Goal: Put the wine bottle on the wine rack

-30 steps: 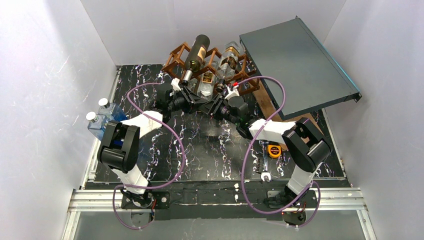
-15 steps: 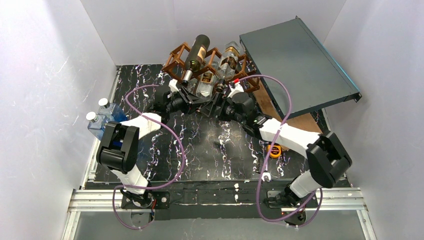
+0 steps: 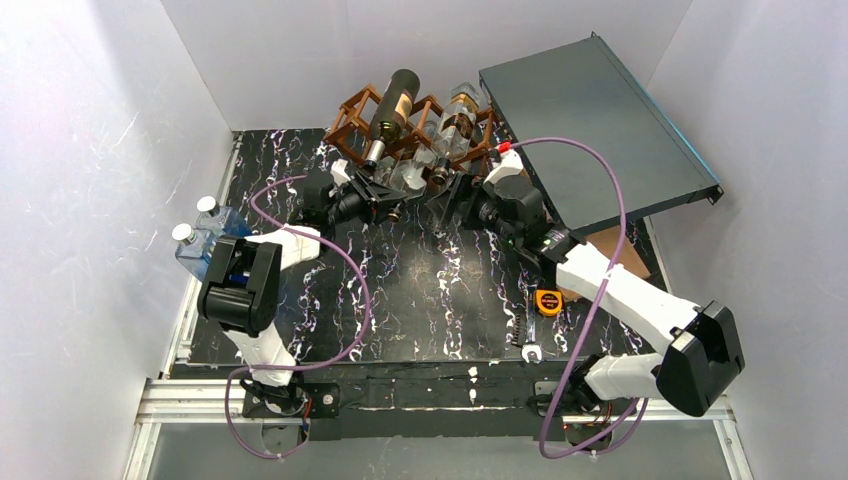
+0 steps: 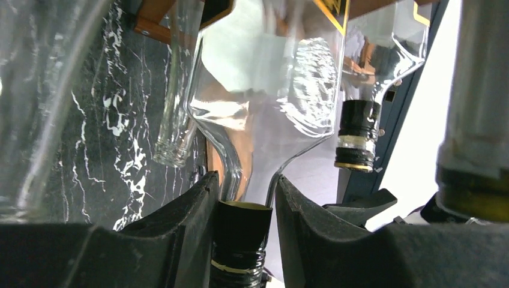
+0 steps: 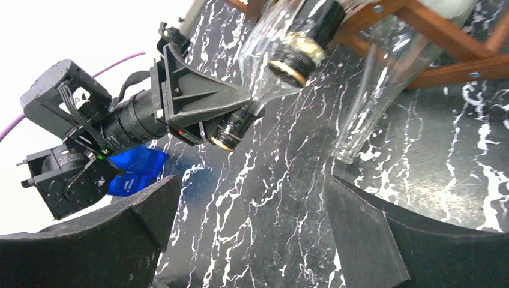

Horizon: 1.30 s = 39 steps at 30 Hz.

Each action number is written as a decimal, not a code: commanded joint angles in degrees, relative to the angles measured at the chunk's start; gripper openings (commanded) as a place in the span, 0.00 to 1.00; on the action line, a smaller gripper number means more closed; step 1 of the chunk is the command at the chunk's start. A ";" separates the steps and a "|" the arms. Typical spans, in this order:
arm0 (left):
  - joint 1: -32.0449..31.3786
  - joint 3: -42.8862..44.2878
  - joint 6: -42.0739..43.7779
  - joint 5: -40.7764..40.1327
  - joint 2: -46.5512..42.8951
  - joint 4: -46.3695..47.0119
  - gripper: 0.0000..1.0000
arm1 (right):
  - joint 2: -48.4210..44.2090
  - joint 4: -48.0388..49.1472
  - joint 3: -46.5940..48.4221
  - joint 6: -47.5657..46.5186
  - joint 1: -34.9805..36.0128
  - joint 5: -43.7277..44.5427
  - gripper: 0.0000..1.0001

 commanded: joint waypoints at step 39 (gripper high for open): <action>-1.39 -9.63 -2.52 -17.93 3.34 14.50 0.00 | -7.62 -1.79 -3.37 -3.27 -9.43 -0.23 0.98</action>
